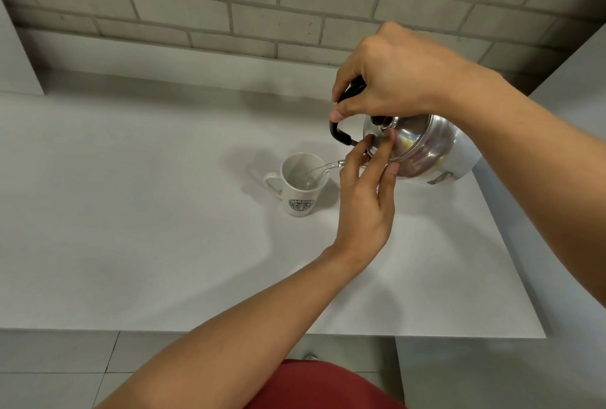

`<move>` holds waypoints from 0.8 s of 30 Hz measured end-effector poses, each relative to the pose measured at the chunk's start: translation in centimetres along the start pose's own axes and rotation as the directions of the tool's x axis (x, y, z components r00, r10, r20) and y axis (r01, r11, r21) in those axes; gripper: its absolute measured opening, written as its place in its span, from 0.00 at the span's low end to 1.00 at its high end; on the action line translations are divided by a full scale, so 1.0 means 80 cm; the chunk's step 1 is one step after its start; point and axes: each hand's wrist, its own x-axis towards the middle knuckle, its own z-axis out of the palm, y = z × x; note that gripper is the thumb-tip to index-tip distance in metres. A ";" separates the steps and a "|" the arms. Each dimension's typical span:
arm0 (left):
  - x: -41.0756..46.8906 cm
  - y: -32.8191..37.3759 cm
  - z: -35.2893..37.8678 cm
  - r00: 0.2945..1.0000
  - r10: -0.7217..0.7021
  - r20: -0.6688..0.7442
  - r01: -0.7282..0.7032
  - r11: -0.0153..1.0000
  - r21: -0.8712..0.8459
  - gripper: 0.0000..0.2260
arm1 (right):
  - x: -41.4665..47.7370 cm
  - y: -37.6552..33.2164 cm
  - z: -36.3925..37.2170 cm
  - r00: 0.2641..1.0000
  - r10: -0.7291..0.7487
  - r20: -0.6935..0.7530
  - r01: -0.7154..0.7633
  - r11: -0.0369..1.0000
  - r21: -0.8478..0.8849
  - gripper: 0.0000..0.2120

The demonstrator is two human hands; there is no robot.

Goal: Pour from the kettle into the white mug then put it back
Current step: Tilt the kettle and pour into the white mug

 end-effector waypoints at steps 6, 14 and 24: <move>0.000 -0.003 0.001 1.000 0.001 -0.012 -0.001 1.000 -0.022 0.19 | 0.004 0.000 0.001 1.000 -0.021 -0.004 0.021 1.000 -0.015 0.13; 0.002 -0.006 0.000 1.000 0.001 -0.031 -0.001 1.000 -0.011 0.19 | 0.009 -0.006 0.001 1.000 -0.017 0.005 0.017 0.999 -0.030 0.13; -0.001 -0.005 0.000 0.998 0.014 -0.056 -0.015 0.999 -0.029 0.18 | 0.013 -0.010 0.005 1.000 -0.028 0.013 0.028 0.998 -0.048 0.13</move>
